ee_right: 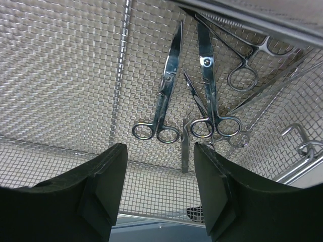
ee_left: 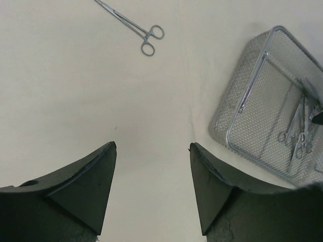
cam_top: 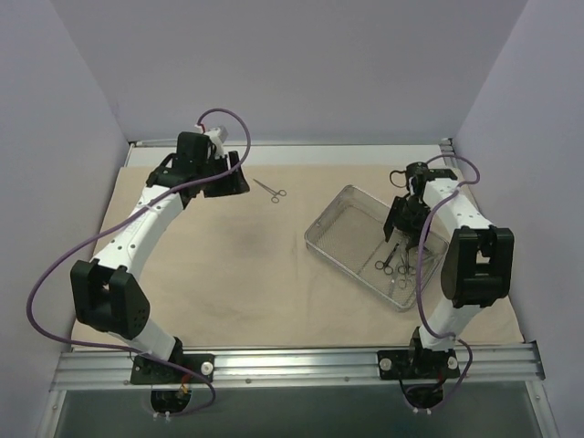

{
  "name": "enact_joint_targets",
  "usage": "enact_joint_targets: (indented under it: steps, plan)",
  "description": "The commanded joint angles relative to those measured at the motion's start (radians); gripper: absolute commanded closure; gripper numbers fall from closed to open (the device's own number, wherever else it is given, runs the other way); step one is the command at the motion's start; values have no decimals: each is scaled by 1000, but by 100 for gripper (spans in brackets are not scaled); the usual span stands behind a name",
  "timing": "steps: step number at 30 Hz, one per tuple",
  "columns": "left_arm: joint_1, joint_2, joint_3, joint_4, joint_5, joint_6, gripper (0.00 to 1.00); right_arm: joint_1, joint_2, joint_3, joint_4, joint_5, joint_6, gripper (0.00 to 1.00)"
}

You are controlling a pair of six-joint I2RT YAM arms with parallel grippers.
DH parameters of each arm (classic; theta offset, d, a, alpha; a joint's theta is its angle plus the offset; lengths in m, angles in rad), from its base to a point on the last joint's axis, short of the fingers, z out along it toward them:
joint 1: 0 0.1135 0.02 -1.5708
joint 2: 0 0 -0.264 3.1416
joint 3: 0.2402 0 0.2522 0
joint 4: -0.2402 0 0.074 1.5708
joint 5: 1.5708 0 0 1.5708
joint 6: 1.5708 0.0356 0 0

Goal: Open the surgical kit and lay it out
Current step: Pick up the medical item from the container.

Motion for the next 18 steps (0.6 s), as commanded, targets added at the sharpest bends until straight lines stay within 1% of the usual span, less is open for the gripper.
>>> enact_joint_targets:
  steps: [1, 4, 10, 16, 18]
  plan:
    - [3, 31, 23, -82, 28, 98, 31, 8, -48, -53, 33, 34, 48, 45]
    - [3, 53, 64, -111, 28, 101, 31, 34, -36, -84, 78, 51, 79, 45]
    - [3, 54, 74, -119, 34, 109, 32, 66, 44, -122, 176, 68, 113, 48]
    - [3, 48, 86, -130, 23, 113, 32, 70, 140, -138, 218, 80, 137, 52]
    - [3, 39, 90, -131, 12, 115, 32, 71, 144, -145, 224, 80, 136, 53]
